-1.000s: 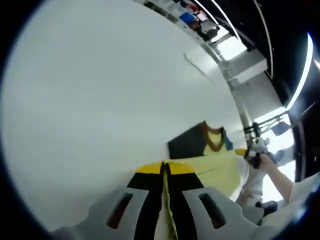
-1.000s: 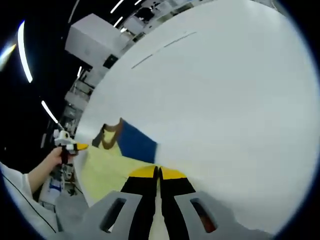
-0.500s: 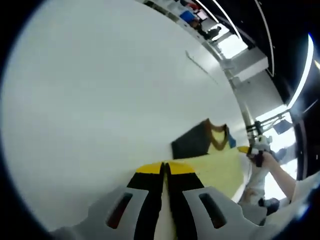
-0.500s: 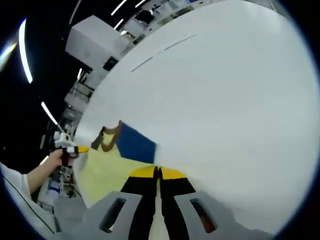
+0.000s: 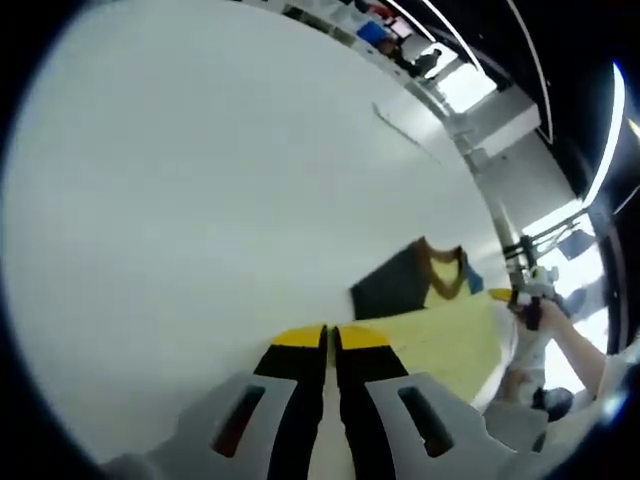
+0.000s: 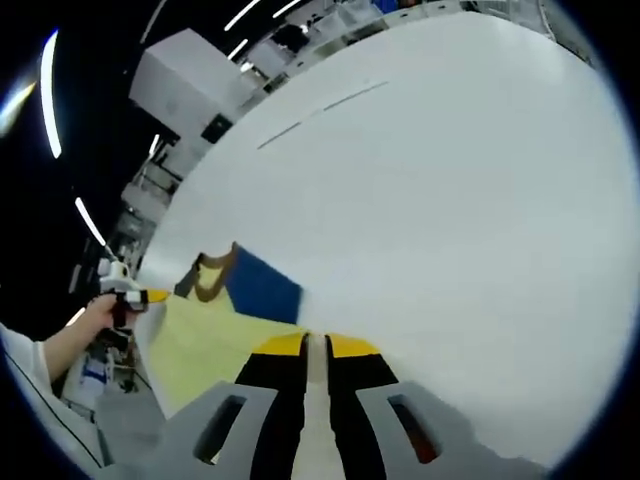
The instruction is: Fold the garment on the visible template until the final outline fits inside the template.
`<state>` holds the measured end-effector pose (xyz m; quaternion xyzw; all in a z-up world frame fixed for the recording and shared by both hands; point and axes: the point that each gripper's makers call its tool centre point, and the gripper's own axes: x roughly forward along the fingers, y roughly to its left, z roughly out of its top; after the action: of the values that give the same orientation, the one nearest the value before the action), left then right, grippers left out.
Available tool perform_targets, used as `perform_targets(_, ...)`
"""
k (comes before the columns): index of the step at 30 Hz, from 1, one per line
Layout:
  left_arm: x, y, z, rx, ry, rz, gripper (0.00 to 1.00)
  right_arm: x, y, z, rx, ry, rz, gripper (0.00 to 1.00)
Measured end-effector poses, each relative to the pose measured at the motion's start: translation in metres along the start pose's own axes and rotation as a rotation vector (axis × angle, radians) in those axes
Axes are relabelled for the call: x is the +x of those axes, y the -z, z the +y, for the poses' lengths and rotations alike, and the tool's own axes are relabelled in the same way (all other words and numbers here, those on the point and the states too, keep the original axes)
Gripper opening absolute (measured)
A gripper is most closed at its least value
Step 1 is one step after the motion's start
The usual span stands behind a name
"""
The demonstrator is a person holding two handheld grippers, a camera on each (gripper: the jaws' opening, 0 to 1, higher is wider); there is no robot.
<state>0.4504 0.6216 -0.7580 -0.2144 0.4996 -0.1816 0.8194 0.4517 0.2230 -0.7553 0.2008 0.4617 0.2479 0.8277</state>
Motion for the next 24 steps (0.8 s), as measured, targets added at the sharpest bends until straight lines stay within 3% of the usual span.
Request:
perform_targets(9,-0.014,0.005,-0.002,0.030,-0.018,-0.006,0.09,-0.017,-0.003,0.011,-0.016,0.012,-0.046,0.18)
perform_targets(16,-0.028,0.011,-0.006,0.057,-0.025,-0.014,0.13,-0.030,0.005,0.027,-0.034,0.000,-0.051,0.19)
perform_targets(24,-0.044,0.024,-0.016,0.113,-0.029,-0.031,0.21,-0.044,0.006,0.049,-0.149,-0.008,-0.101,0.22)
